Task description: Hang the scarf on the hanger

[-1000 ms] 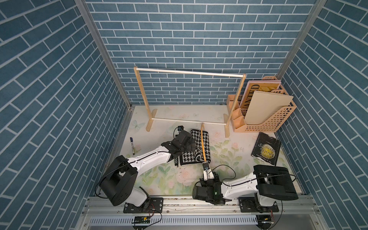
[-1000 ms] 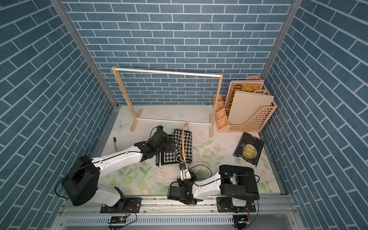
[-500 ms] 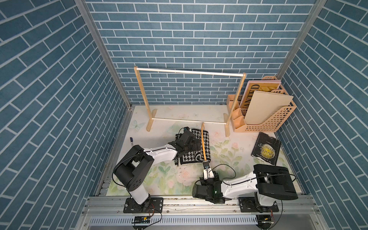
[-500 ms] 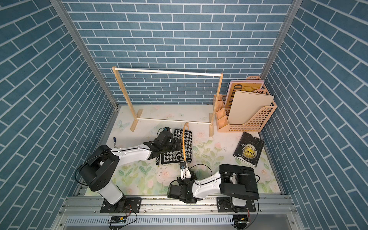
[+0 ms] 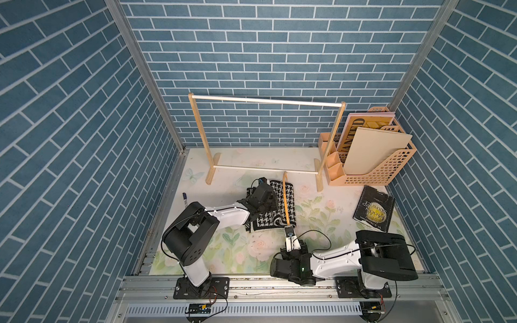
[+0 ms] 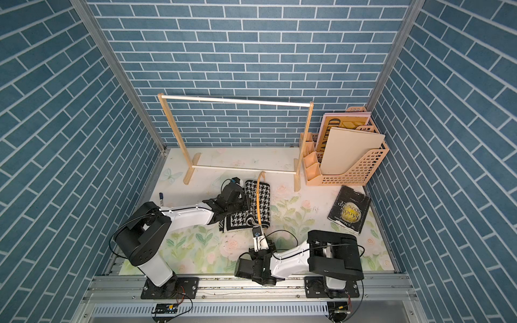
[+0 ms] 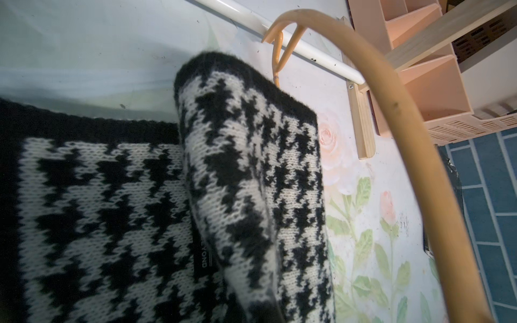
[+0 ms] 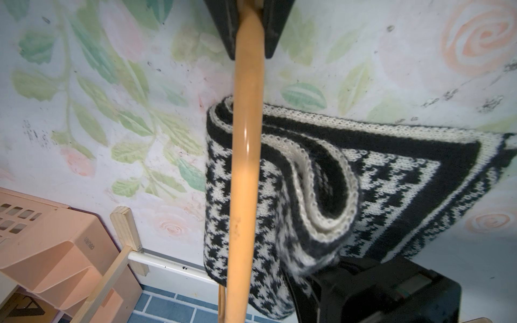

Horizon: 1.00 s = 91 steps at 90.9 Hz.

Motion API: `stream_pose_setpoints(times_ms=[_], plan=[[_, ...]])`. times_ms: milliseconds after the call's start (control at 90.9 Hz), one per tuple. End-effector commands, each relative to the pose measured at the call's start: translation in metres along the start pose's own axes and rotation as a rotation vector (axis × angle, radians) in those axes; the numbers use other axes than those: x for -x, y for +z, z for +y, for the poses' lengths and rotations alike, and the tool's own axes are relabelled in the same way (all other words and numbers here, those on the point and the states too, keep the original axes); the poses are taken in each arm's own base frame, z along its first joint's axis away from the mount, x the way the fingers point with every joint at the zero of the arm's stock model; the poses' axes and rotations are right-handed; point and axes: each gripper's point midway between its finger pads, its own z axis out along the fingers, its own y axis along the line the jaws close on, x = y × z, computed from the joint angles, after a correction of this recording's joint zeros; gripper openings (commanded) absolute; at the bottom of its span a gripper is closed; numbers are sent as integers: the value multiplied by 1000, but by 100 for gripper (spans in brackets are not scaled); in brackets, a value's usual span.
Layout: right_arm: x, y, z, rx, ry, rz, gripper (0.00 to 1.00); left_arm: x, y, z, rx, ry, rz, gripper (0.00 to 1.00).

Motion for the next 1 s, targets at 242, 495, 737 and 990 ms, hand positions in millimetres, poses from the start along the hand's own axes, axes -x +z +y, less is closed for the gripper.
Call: stream_pose_setpoints(times_ms=[242,495,737,990], plan=[[27,-17,-33,73,102,-47,0,57,-52,-49,-68,65,-102,0],[81,-36,-49,213,249,-156,0,110,-98,-100,-149,106,-196,0],[121,-44,-47,318,330,-222,0,152,-146,-135,-187,144,-294,0],[130,-46,-37,344,320,-224,0,158,-178,-137,-194,145,-338,0]])
